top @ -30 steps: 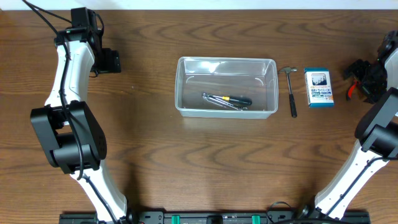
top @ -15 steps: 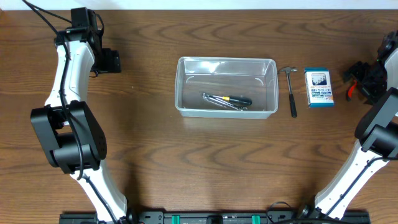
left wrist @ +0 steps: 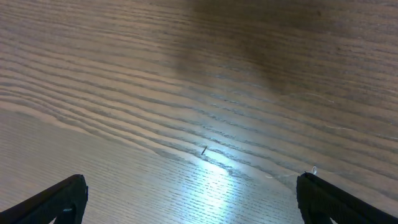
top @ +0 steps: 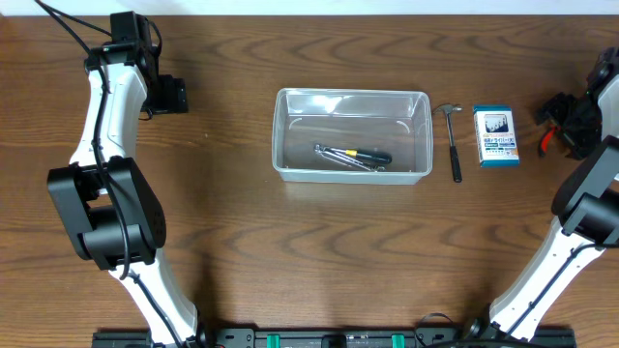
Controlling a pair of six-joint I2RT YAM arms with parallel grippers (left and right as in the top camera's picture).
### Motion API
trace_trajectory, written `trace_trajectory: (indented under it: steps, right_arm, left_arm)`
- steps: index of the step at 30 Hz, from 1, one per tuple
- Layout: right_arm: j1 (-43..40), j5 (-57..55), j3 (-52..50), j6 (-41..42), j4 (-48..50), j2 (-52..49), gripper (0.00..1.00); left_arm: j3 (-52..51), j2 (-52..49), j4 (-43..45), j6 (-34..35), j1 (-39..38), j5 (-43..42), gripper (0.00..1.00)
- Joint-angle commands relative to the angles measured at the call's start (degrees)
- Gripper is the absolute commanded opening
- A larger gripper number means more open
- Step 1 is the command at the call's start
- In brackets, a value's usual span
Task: Pack container
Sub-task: 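Lower and align the right gripper on the cutters' pivot, then close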
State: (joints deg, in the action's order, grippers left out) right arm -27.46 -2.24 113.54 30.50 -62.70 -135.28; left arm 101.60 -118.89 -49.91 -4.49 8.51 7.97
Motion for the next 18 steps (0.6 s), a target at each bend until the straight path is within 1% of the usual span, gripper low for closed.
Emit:
trace_trajectory:
  steps: [1,13,16,18]
  right_arm:
    - [-0.5,1.07,0.74,-0.63,0.15,-2.91,0.92]
    - [0.11,0.98,0.74,-1.9,1.27,-3.72,0.93]
    - [0.11,0.98,0.74,-1.9,1.49,-3.72,0.9]
    - [0.11,0.98,0.74,-1.9,1.64,-3.72,0.85]
  left_arm:
    - [-0.24,-1.03,-0.15,0.09,0.04,0.87,0.98]
    - [-0.24,-1.03,-0.15,0.09,0.04,0.87,0.98]
    - [-0.24,-1.03,-0.15,0.09,0.04,0.87,0.98]
    - [-0.24,-1.03,-0.15,0.09,0.04,0.87,0.98]
